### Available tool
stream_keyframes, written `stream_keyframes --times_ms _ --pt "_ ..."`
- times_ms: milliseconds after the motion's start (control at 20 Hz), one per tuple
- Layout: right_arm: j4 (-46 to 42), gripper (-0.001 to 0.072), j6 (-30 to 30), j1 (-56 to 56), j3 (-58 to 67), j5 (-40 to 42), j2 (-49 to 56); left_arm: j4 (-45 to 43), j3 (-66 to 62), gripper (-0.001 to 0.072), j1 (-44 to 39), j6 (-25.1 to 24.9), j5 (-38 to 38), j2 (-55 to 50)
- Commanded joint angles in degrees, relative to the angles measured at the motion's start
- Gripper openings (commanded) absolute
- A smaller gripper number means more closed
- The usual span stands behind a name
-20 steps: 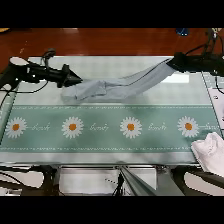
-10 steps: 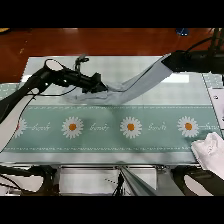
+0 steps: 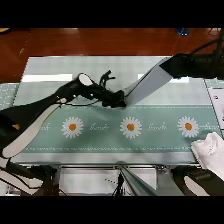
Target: Fold the shirts.
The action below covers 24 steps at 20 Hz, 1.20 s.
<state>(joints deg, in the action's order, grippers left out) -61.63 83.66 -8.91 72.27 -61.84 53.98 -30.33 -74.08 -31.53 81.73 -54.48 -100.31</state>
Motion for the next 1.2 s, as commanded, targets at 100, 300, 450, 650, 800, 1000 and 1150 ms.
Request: stream_keyframes --times_ms 100,300,450,650,800,1000,1150 --pt "-3.82 0.0022 0.37 -0.20 0.04 -4.37 -2.19 2.27 -0.07 0.0020 -5.22 1.46 6.51 -1.49" --pt "-1.55 0.0022 -0.48 -0.26 0.04 -2.86 -1.64 -1.55 -0.02 0.0019 2.08 -0.24 4.61 5.70" --pt "4.76 0.0022 -2.78 -0.68 0.04 2.86 0.63 -9.16 -0.02 0.0019 10.91 -0.22 2.99 15.41" --pt "5.01 0.0022 -2.84 -10.27 0.04 12.92 8.11 -12.83 -0.02 0.0019 25.33 -0.24 -1.40 27.08" --pt "5.20 0.0022 -2.25 -19.19 0.04 23.39 16.33 -12.81 -0.02 0.0019 34.73 -0.24 -4.52 33.05" --pt "8.94 0.0043 -1.68 -28.83 0.04 36.85 28.52 -12.81 -0.02 0.0019 40.87 -0.24 -9.22 37.88" --pt "17.70 0.0499 -1.38 -34.14 0.04 49.48 35.87 -12.79 -0.02 0.0019 40.17 -1.38 -13.18 39.21"
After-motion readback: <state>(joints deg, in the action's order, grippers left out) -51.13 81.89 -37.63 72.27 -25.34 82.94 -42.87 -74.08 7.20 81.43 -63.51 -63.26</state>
